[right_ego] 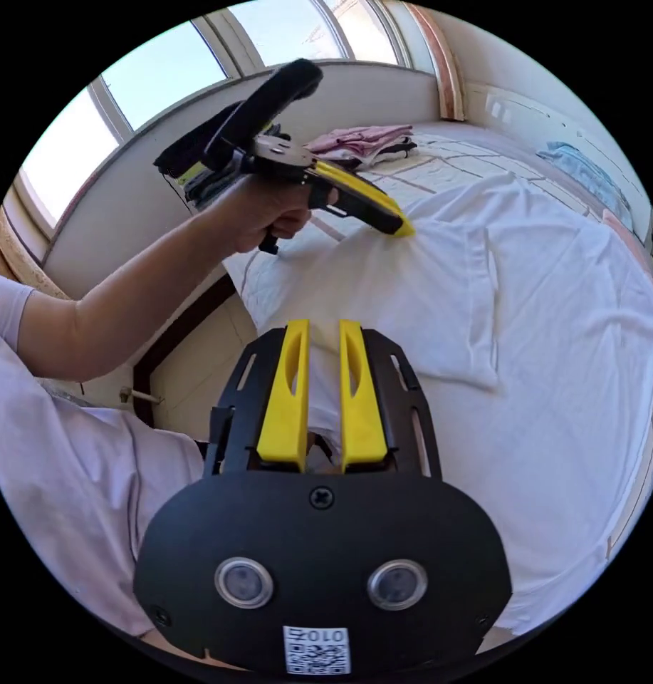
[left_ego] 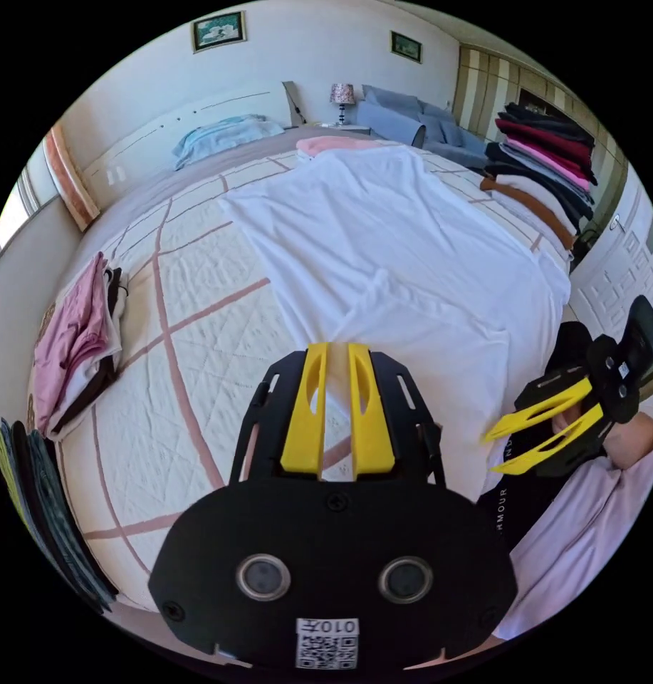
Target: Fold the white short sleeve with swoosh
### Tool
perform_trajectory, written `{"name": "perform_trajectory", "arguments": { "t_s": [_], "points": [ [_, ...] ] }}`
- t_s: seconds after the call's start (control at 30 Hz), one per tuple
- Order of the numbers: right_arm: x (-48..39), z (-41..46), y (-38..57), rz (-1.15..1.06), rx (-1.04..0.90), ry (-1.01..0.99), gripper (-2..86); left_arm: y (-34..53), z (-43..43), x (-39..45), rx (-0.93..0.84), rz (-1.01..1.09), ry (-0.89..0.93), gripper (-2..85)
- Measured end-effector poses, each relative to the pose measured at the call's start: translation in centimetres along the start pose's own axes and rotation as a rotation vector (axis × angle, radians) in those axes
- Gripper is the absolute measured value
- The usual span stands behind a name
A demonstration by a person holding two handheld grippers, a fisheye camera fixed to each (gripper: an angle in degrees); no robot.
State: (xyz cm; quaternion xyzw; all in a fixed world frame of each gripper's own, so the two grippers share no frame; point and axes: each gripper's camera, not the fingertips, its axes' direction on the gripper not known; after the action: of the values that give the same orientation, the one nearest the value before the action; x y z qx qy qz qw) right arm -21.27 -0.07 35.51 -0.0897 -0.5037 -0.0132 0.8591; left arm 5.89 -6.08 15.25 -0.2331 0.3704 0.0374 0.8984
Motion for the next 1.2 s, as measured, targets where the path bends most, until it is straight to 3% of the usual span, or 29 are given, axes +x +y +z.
{"name": "perform_trajectory", "arguments": {
  "t_s": [0.13,0.3,0.4,0.5,0.67,0.73,0.87,0.97,1.1,1.2],
  "points": [
    [3.3,-9.4,6.5,0.161,0.283,0.064,8.0,2.5,-5.2,-0.5,0.193,-0.088,-0.054,4.1],
    [11.2,-22.3,25.1,0.78,0.498,0.51,8.3,6.5,-10.0,4.0,0.356,-0.022,-0.233,3.1],
    [14.7,-25.6,33.8,1.083,0.556,0.487,8.5,7.1,-9.7,6.0,0.345,0.002,-0.23,2.3],
    [17.3,-25.4,37.6,1.212,0.592,0.361,8.8,5.8,-8.1,7.0,0.357,-0.008,-0.075,1.5],
    [20.8,-22.4,37.1,1.25,0.452,0.284,8.9,1.3,-5.4,11.3,0.369,0.136,0.047,0.9],
    [20.7,-22.3,37.1,1.244,0.503,0.242,7.3,0.2,-4.5,12.0,0.367,0.163,0.087,0.8],
    [17.0,-23.7,35.2,1.193,0.61,0.342,4.4,-0.3,-2.3,12.6,0.333,0.19,0.131,0.6],
    [12.9,-23.8,28.6,0.971,0.589,0.411,4.2,-0.2,-0.8,12.6,0.301,0.198,0.118,0.7],
    [6.3,-17.1,14.9,0.555,0.305,0.498,4.3,-0.6,0.2,11.7,0.305,0.172,0.125,1.2],
    [5.9,-9.6,10.3,0.413,0.136,0.497,5.7,-1.2,1.6,10.7,0.269,0.158,0.13,2.2]
  ]
}}
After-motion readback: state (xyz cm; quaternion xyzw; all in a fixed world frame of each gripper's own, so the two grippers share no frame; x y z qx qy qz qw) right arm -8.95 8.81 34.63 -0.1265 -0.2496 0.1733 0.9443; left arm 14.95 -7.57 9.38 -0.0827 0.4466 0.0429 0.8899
